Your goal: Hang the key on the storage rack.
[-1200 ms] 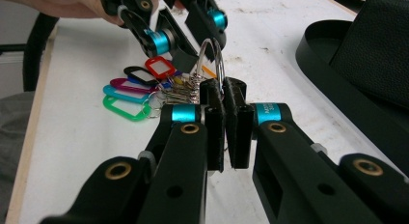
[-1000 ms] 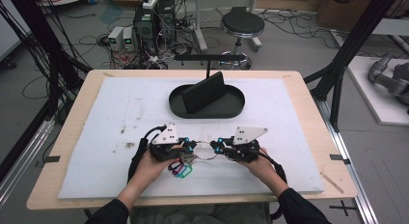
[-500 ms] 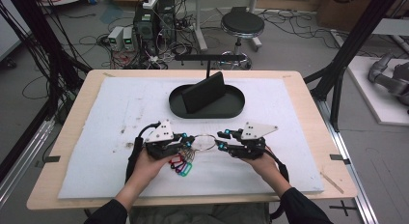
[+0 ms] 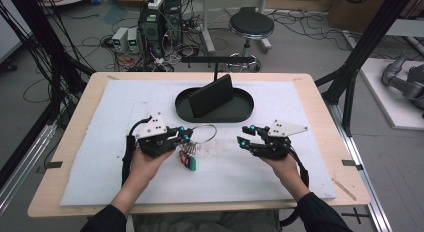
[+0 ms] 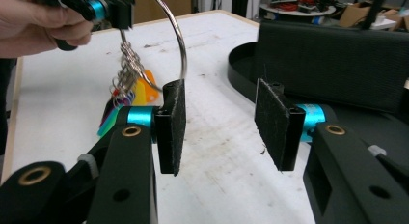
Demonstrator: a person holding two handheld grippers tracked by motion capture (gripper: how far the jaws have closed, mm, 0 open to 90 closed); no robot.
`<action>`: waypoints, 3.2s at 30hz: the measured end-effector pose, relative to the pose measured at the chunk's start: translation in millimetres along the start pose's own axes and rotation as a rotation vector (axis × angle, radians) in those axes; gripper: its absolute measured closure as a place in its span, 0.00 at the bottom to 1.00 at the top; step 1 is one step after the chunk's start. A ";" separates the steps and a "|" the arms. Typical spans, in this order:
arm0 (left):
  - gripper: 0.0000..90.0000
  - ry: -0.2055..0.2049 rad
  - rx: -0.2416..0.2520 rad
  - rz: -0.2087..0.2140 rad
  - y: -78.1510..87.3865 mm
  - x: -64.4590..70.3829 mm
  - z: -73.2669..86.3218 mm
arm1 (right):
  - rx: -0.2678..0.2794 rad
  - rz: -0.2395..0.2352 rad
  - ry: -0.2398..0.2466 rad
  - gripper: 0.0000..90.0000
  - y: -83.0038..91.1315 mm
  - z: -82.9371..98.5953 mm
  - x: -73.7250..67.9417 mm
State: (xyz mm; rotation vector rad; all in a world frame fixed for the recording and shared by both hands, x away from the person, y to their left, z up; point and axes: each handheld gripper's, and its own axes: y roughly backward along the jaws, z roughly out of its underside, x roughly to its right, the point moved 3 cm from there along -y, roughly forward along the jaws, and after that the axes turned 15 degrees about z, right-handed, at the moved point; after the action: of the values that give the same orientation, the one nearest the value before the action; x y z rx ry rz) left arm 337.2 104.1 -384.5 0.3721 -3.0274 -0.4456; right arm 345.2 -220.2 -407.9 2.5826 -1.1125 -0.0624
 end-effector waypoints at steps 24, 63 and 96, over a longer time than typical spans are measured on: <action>0.96 -0.041 0.091 -0.187 30.2 -44.0 -46.6 | 0.028 0.080 -0.053 0.61 17.1 3.4 21.4; 0.96 -0.029 0.128 -0.398 24.4 -121.5 -60.7 | 0.035 0.093 -0.059 0.62 16.7 3.2 23.4; 0.96 0.074 0.130 -0.458 12.3 -153.8 -38.3 | 0.033 0.092 -0.054 0.62 15.1 3.5 23.2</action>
State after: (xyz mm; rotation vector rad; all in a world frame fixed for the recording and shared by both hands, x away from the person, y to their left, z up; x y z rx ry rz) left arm 486.9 142.7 -347.8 1.0736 -2.8909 -0.2450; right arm 350.1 -247.4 -404.4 2.5686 -1.2599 -0.0935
